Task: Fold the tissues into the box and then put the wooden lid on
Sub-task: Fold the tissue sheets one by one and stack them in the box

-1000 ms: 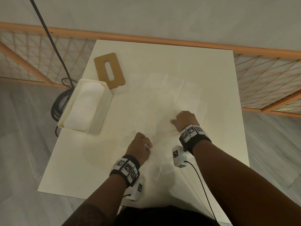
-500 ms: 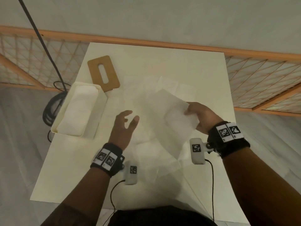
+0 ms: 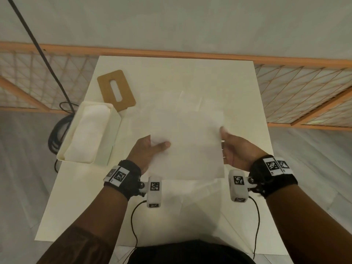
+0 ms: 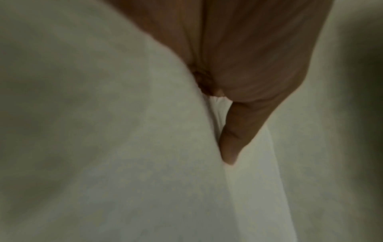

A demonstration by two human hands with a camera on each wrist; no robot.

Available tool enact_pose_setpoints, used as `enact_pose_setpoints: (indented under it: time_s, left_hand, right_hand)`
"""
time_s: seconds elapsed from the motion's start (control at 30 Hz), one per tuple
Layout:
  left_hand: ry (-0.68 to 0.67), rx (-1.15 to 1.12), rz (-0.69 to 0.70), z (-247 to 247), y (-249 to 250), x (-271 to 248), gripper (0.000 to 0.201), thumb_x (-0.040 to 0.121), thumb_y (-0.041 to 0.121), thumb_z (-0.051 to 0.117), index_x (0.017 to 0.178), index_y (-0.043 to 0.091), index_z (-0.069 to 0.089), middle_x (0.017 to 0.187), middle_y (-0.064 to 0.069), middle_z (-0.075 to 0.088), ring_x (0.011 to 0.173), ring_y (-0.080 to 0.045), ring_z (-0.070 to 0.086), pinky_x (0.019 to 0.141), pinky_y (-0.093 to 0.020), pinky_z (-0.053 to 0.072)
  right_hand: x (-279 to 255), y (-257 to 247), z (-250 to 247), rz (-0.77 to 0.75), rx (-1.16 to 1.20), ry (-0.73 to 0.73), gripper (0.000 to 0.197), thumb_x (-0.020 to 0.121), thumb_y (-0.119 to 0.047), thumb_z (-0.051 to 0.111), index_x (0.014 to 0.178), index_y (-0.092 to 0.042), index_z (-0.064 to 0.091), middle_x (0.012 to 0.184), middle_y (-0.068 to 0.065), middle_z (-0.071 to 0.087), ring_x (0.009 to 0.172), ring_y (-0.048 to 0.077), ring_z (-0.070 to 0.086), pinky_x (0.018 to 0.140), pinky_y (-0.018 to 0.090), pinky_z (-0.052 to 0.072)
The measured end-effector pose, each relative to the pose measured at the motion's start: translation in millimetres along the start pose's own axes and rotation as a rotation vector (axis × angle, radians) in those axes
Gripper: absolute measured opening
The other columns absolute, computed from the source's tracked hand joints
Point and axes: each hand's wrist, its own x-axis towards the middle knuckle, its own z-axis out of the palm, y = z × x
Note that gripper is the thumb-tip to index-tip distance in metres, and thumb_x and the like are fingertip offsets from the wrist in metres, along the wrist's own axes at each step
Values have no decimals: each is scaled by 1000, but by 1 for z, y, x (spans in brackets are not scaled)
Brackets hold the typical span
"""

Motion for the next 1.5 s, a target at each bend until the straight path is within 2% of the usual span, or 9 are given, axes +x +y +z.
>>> enact_pose_setpoints:
  time_s: [0.1,0.33,0.63,0.77,0.9,1.03,1.13,1.3,1.5]
  left_hand:
    - [39,11,24,0,0,-4,15,92,4,68,106,7,74,101,-16,76,99,-39,69,96,-50,54]
    - [-20,189,132,-13,1,-10,47,91,-13,57,85,24,84,104,-7,78,106,-30,71,89,-39,58]
    - [-110,-33,-113,-17,-15,-14,30,82,2,49,91,-3,77,113,-24,72,101,-38,66,85,-41,58]
    - [-1,126,-82,-13,-37,-19,8,87,5,74,95,6,78,105,-15,75,97,-36,70,88,-46,59]
    - [17,302,-92,-6,-51,-26,30,88,-11,58,88,12,77,111,-11,72,90,-25,68,77,-34,60]
    - [80,72,-259,-2,-53,-26,25,95,9,57,87,-1,78,106,-16,75,91,-30,70,83,-41,61]
    - [109,386,-147,-7,-64,-19,14,89,23,76,86,10,80,99,-4,77,85,-21,72,81,-37,61]
    - [109,986,52,-5,-77,-14,10,84,21,79,80,28,72,99,17,57,91,-10,60,83,-25,49]
    - [13,1386,340,16,-83,-19,51,83,37,66,132,32,52,138,8,42,127,-23,41,102,-43,39]
  right_hand:
    - [7,6,3,-128,-142,61,39,95,-11,66,134,-10,61,124,16,71,111,33,71,86,39,61]
    - [8,3,1,-271,-423,200,32,89,21,51,84,-2,73,86,10,76,81,25,72,67,28,58]
    - [-2,9,-16,-16,-46,90,34,101,-17,40,117,-6,69,105,16,70,81,29,67,70,35,55]
    - [5,31,-16,-22,-368,174,18,96,-6,64,111,-11,72,91,21,63,70,19,64,63,26,52]
    - [21,49,-19,-52,-700,252,23,86,-7,70,89,-28,78,93,29,63,74,33,59,71,35,51]
    - [32,53,-12,-71,-884,323,23,91,-8,66,85,-28,77,97,1,71,88,25,68,76,31,53]
    - [37,57,-7,-93,-983,343,25,93,-9,64,85,-30,74,95,-8,66,82,5,58,66,13,41]
    - [48,63,-2,-106,-1023,482,17,94,-14,60,92,-26,72,105,-7,69,90,12,62,67,14,40]
    - [83,37,16,-40,-999,632,28,97,-27,59,122,-15,62,122,6,67,105,22,62,85,28,46]
